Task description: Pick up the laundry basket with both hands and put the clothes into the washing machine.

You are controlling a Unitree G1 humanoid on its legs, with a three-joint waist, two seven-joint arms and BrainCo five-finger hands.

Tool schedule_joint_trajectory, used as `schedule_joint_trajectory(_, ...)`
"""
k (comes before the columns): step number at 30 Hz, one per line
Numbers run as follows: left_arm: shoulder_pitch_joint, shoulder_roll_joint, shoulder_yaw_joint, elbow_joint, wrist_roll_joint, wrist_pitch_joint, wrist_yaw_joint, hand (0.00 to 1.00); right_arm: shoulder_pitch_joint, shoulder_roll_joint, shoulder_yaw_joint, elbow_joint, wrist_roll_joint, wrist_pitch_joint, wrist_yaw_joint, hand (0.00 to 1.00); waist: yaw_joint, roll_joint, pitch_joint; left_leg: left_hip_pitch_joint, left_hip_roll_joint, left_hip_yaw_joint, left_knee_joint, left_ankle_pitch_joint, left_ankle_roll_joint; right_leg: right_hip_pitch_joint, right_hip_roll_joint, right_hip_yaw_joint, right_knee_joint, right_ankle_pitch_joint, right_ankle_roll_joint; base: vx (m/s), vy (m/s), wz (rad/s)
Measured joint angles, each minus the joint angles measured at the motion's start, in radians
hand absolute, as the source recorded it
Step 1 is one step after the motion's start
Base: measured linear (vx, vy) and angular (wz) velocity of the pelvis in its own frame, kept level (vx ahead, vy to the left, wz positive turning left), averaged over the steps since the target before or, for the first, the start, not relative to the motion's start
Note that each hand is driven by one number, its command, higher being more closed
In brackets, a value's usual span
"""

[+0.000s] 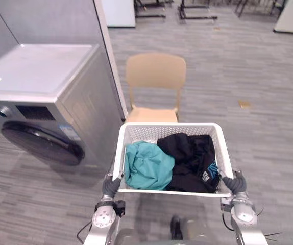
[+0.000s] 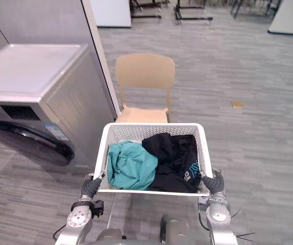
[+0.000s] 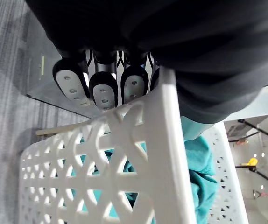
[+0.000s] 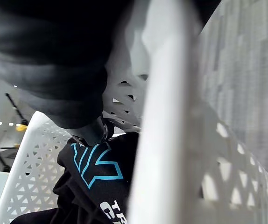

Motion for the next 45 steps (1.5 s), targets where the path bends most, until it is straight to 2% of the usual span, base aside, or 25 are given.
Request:
schedule_joint_trajectory(2, -0.007, -0.007, -0.006, 0.001, 0.001, -0.001, -0.004, 1.00, -0.003, -0.002, -0.014, 0.020, 0.000, -0.003, 0.001, 1.00, -0.002, 0.003, -0.001, -0.005, -0.054, -0.015, -0.298, 0.023, -0.022, 0.028, -0.022, -0.009, -0.014, -0.021, 0.035, 0.38, 0.147, 0.15)
schedule_joint_trajectory(3, -0.002, -0.010, -0.023, 0.001, 0.001, -0.001, -0.004, 1.00, 0.002, -0.011, -0.025, 0.042, 0.000, -0.006, 0.002, 1.00, -0.001, 0.028, -0.014, 0.006, -0.070, -0.058, -0.492, 0.155, -0.049, 0.040, -0.009, -0.006, -0.022, -0.043, 0.068, 0.26, 0.153, 0.02)
schedule_joint_trajectory(4, 0.000, -0.007, -0.029, 0.006, 0.001, -0.001, -0.005, 1.00, 0.000, -0.011, -0.029, 0.060, 0.000, -0.006, 0.003, 1.00, -0.001, 0.043, -0.019, 0.005, -0.069, -0.075, -0.510, 0.147, -0.018, 0.048, 0.001, 0.001, -0.022, -0.060, 0.082, 0.33, 0.222, 0.03)
schedule_joint_trajectory(6, -0.011, 0.021, -0.027, 0.038, 0.001, 0.017, -0.005, 1.00, 0.011, 0.038, -0.032, 0.108, 0.001, -0.004, 0.006, 1.00, -0.004, -0.032, -0.026, 0.030, -0.130, -0.050, -0.528, 0.134, 0.001, 0.062, -0.066, 0.008, -0.022, -0.078, 0.110, 0.35, 0.197, 0.05)
schedule_joint_trajectory(7, -0.011, 0.025, -0.027, 0.038, 0.001, 0.020, -0.006, 1.00, 0.022, 0.047, -0.032, 0.109, 0.001, -0.004, 0.006, 1.00, -0.002, -0.050, -0.022, 0.029, -0.145, -0.035, -0.525, 0.115, 0.014, 0.060, -0.092, 0.013, -0.012, -0.083, 0.120, 0.39, 0.201, -0.11)
schedule_joint_trajectory(8, -0.005, 0.025, -0.027, 0.038, 0.001, 0.029, -0.006, 1.00, 0.023, 0.052, -0.035, 0.117, 0.000, -0.002, 0.008, 1.00, 0.001, -0.061, -0.016, 0.035, -0.159, -0.013, -0.514, 0.088, 0.027, 0.041, -0.111, 0.041, 0.031, -0.087, 0.128, 0.30, 0.191, -0.25)
schedule_joint_trajectory(10, 0.009, 0.027, -0.028, 0.038, 0.001, 0.031, -0.006, 1.00, 0.023, 0.051, -0.033, 0.120, -0.005, 0.005, 0.015, 1.00, 0.000, -0.060, -0.016, 0.062, -0.174, 0.020, -0.507, 0.043, 0.044, -0.020, -0.138, 0.090, 0.172, -0.087, 0.138, 0.27, 0.244, -0.45)
schedule_joint_trajectory(11, 0.009, 0.036, -0.028, 0.039, 0.001, 0.031, -0.006, 1.00, 0.023, 0.052, -0.027, 0.128, -0.006, 0.005, 0.017, 1.00, -0.001, -0.064, -0.012, 0.097, -0.186, 0.037, -0.511, 0.020, 0.054, -0.081, -0.161, 0.121, 0.323, -0.063, 0.183, 0.25, 0.242, -0.44)
schedule_joint_trajectory(12, 0.006, 0.050, -0.029, 0.039, 0.002, 0.031, -0.006, 1.00, 0.023, 0.054, -0.025, 0.134, -0.008, 0.005, 0.017, 1.00, -0.004, -0.069, -0.005, 0.131, -0.196, 0.048, -0.519, 0.005, 0.064, -0.133, -0.177, 0.146, 0.446, -0.039, 0.199, 0.20, 0.161, -0.29)
schedule_joint_trajectory(14, 0.008, 0.067, -0.029, 0.039, 0.007, 0.031, -0.005, 1.00, 0.022, 0.070, -0.022, 0.149, -0.014, 0.005, 0.017, 1.00, -0.025, -0.069, -0.005, 0.177, -0.202, 0.045, -0.525, -0.029, 0.071, -0.211, -0.183, 0.150, 0.587, -0.063, 0.174, 0.21, 0.088, -0.06)
schedule_joint_trajectory(15, 0.005, 0.069, -0.029, 0.039, 0.011, 0.031, -0.002, 1.00, 0.021, 0.074, -0.019, 0.158, -0.022, 0.005, 0.011, 1.00, -0.028, -0.067, -0.005, 0.196, -0.203, 0.044, -0.535, -0.044, 0.079, -0.255, -0.167, 0.147, 0.601, -0.077, 0.167, 0.20, 0.048, 0.00)
schedule_joint_trajectory(17, -0.003, 0.071, -0.030, 0.041, 0.019, 0.031, 0.002, 1.00, 0.021, 0.072, -0.015, 0.158, -0.033, 0.005, 0.004, 1.00, -0.032, -0.070, -0.007, 0.209, -0.207, 0.038, -0.549, -0.053, 0.082, -0.315, -0.130, 0.144, 0.545, -0.098, 0.157, 0.20, -0.008, 0.19)
schedule_joint_trajectory(18, -0.010, 0.074, -0.035, 0.046, 0.020, 0.031, 0.004, 1.00, 0.021, 0.070, -0.015, 0.158, -0.041, 0.005, 0.000, 1.00, -0.041, -0.072, -0.008, 0.210, -0.211, 0.025, -0.556, -0.046, 0.068, -0.332, -0.098, 0.154, 0.457, -0.098, 0.151, 0.26, -0.053, 0.53)
schedule_joint_trajectory(19, -0.028, 0.083, -0.043, 0.061, 0.021, 0.032, 0.007, 1.00, 0.021, 0.070, -0.010, 0.159, -0.044, 0.005, -0.017, 1.00, -0.054, -0.085, -0.008, 0.204, -0.227, 0.008, -0.550, -0.048, 0.063, -0.330, -0.084, 0.155, 0.344, -0.071, 0.122, 0.23, -0.062, 0.59)
schedule_joint_trajectory(20, -0.040, 0.088, -0.044, 0.071, 0.021, 0.032, 0.008, 1.00, 0.021, 0.072, -0.005, 0.160, -0.045, 0.005, -0.023, 1.00, -0.056, -0.103, -0.009, 0.199, -0.244, -0.001, -0.540, -0.051, 0.058, -0.328, -0.089, 0.153, 0.289, -0.011, 0.099, 0.24, -0.108, 0.54)
schedule_joint_trajectory(23, -0.101, 0.069, -0.045, 0.125, 0.032, 0.037, 0.026, 1.00, -0.037, 0.031, 0.012, 0.220, -0.049, 0.005, -0.026, 1.00, -0.053, -0.077, 0.010, 0.161, -0.218, -0.013, -0.495, -0.058, 0.046, -0.330, -0.071, 0.134, 0.254, -0.011, 0.072, 0.22, -0.088, 0.10)
schedule_joint_trajectory(24, -0.128, 0.071, -0.044, 0.135, 0.033, 0.037, 0.034, 1.00, -0.064, 0.022, 0.016, 0.228, -0.049, 0.005, -0.031, 1.00, -0.054, -0.062, 0.030, 0.143, -0.203, -0.013, -0.488, -0.058, 0.043, -0.333, -0.058, 0.123, 0.235, 0.002, 0.054, 0.14, -0.048, -0.01)
schedule_joint_trajectory(27, -0.252, 0.079, -0.034, 0.163, 0.040, 0.037, 0.057, 1.00, -0.146, 0.017, 0.016, 0.234, -0.048, 0.005, -0.066, 1.00, -0.056, -0.070, 0.091, 0.025, -0.180, -0.007, -0.425, -0.057, 0.042, -0.416, -0.047, 0.108, 0.224, 0.036, 0.036, 0.02, -0.010, -0.01)
schedule_joint_trajectory(32, -0.475, 0.090, -0.008, 0.231, 0.038, 0.037, 0.105, 1.00, -0.299, 0.003, 0.010, 0.231, -0.037, 0.005, -0.123, 1.00, -0.054, -0.073, 0.207, -0.160, -0.171, 0.005, -0.301, -0.057, 0.042, -0.546, -0.053, 0.113, 0.230, 0.075, 0.052, -0.11, 0.058, -0.01)
schedule_joint_trajectory(33, -0.513, 0.093, 0.005, 0.243, 0.038, 0.037, 0.117, 0.00, -0.332, 0.005, 0.010, 0.232, -0.034, 0.005, -0.137, 1.00, -0.053, -0.073, 0.221, -0.203, -0.170, 0.008, -0.276, -0.057, 0.042, -0.581, -0.054, 0.117, 0.237, 0.079, 0.058, -0.15, 0.081, -0.04)
schedule_joint_trajectory(34, -0.550, 0.094, 0.021, 0.256, 0.037, 0.037, 0.128, 0.00, -0.366, 0.008, 0.011, 0.232, -0.019, 0.005, -0.150, 0.00, -0.051, -0.072, 0.234, -0.247, -0.166, 0.009, -0.248, -0.057, 0.042, -0.613, -0.054, 0.118, 0.238, 0.083, 0.065, -0.12, 0.060, -0.02)
schedule_joint_trajectory(37, -0.643, 0.090, 0.074, 0.292, 0.024, 0.037, 0.183, 0.00, -0.459, 0.032, 0.014, 0.234, 0.007, 0.004, -0.162, 0.00, -0.041, -0.069, 0.288, -0.324, -0.144, 0.010, -0.186, -0.070, 0.021, -0.671, -0.045, 0.112, 0.261, 0.091, 0.064, -0.13, 0.035, 0.00)
schedule_joint_trajectory(41, -0.700, 0.080, 0.140, 0.307, 0.019, 0.037, 0.244, 0.00, -0.528, 0.057, 0.018, 0.248, 0.019, 0.001, -0.176, 0.00, -0.024, -0.070, 0.319, -0.384, -0.122, 0.011, -0.150, -0.075, 0.019, -0.728, -0.032, 0.112, 0.293, 0.097, 0.054, -0.13, -0.030, -0.04)
schedule_joint_trajectory(43, -0.702, 0.079, 0.146, 0.317, 0.019, 0.037, 0.266, 0.00, -0.542, 0.065, 0.024, 0.256, 0.022, -0.035, -0.183, 0.00, -0.025, -0.070, 0.319, -0.395, -0.116, 0.001, -0.147, -0.080, 0.017, -0.742, -0.023, 0.110, 0.303, 0.099, 0.050, -0.10, -0.053, -0.02)
schedule_joint_trajectory(45, -0.697, 0.072, 0.149, 0.320, 0.019, 0.034, 0.267, 0.00, -0.545, 0.071, 0.024, 0.256, 0.022, -0.044, -0.192, 0.00, -0.025, -0.070, 0.319, -0.389, -0.105, -0.001, -0.151, -0.101, 0.023, -0.742, -0.013, 0.104, 0.309, 0.100, 0.048, -0.09, -0.055, -0.03)
